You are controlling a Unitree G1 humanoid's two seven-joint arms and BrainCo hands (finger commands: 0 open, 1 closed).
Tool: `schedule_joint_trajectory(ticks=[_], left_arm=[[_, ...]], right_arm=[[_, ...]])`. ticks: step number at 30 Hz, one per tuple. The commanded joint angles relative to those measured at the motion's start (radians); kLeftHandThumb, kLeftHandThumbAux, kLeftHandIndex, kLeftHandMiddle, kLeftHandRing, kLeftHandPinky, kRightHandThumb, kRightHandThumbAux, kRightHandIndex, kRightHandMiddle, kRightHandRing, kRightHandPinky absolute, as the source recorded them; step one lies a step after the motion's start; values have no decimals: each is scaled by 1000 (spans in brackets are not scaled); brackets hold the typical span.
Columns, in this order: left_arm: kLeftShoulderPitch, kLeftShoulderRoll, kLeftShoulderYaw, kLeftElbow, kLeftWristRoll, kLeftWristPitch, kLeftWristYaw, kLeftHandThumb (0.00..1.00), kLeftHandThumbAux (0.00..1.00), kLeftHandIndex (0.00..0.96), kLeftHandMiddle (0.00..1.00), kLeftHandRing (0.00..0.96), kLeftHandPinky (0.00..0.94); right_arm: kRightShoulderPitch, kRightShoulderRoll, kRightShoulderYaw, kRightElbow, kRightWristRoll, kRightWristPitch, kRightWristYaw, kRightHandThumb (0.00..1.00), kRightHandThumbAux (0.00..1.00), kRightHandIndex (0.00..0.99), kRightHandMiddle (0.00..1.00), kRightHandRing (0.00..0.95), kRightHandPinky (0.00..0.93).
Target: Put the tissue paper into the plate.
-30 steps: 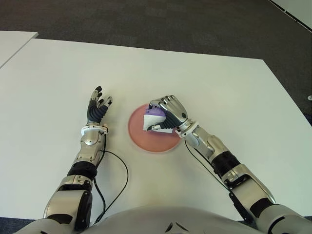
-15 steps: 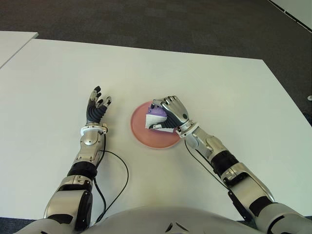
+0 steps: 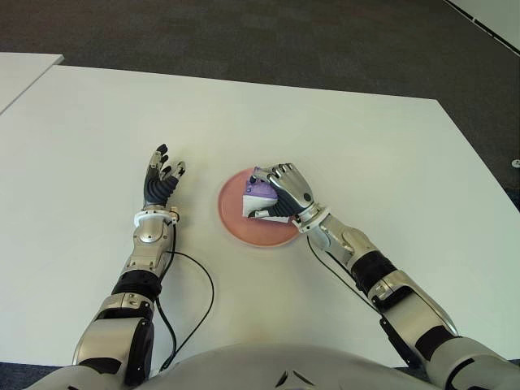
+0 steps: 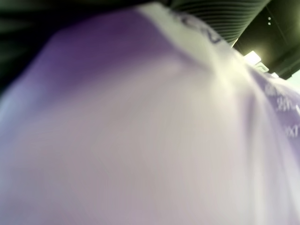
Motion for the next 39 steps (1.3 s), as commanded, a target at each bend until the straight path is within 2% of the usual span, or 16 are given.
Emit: schedule_joint_trajectory(ticks=[1,7,13,15,16,17,18,19,20,22,25,28,39], left_arm=[[30,-9,-4,13,5,23,2,196,653,39,56,64,110],[28,-10,-5,15,6,23,2,189,660,35,63,71,113],[23,-12,-3,21,1,23,-3,188,653,38,69,77,116],[22,-11,-4,22,2,26,-4,188,646,38,70,76,111],[20,-11,-4,23,3,28,-4,188,644,38,70,75,109],[19,-11,-6,24,5,31,-2,187,640,37,69,74,105],[18,-11,-6,25,6,34,-1,186,635,37,69,72,101],[17,-11,-7,25,8,36,1,186,633,37,68,71,99],[16,-11,-8,25,9,38,2,185,629,36,66,67,93],[15,-11,-9,25,11,41,5,183,624,33,62,61,84],[7,-10,-11,36,19,44,12,178,620,28,56,53,78],[5,-10,-11,38,22,46,14,174,620,26,53,50,76],[-3,-9,-15,39,23,38,-9,182,624,42,57,62,99]], right_arm=[[27,-13,33,37,-35,3,-2,857,671,421,524,743,744],[27,-14,45,45,-42,6,-25,860,667,432,542,734,732],[25,-25,65,47,-55,2,-26,851,669,430,595,682,657],[21,-32,75,47,-60,-4,-21,752,695,423,543,560,524],[22,-41,80,40,-58,-11,-1,670,652,402,498,506,472],[30,-61,80,6,-44,-16,59,533,610,357,419,413,380],[36,-75,80,-19,-33,-19,103,398,586,274,307,282,245],[51,-97,75,-67,-13,-15,173,349,577,244,267,235,197],[61,-111,70,-101,1,-10,219,264,563,177,183,150,126],[80,-132,61,-163,29,7,311,163,545,89,83,61,51],[89,-143,60,-199,50,28,407,84,519,29,27,20,16],[96,-147,56,-222,58,39,445,49,502,9,8,6,5],[120,-164,26,-338,60,68,558,30,440,0,0,0,0]])
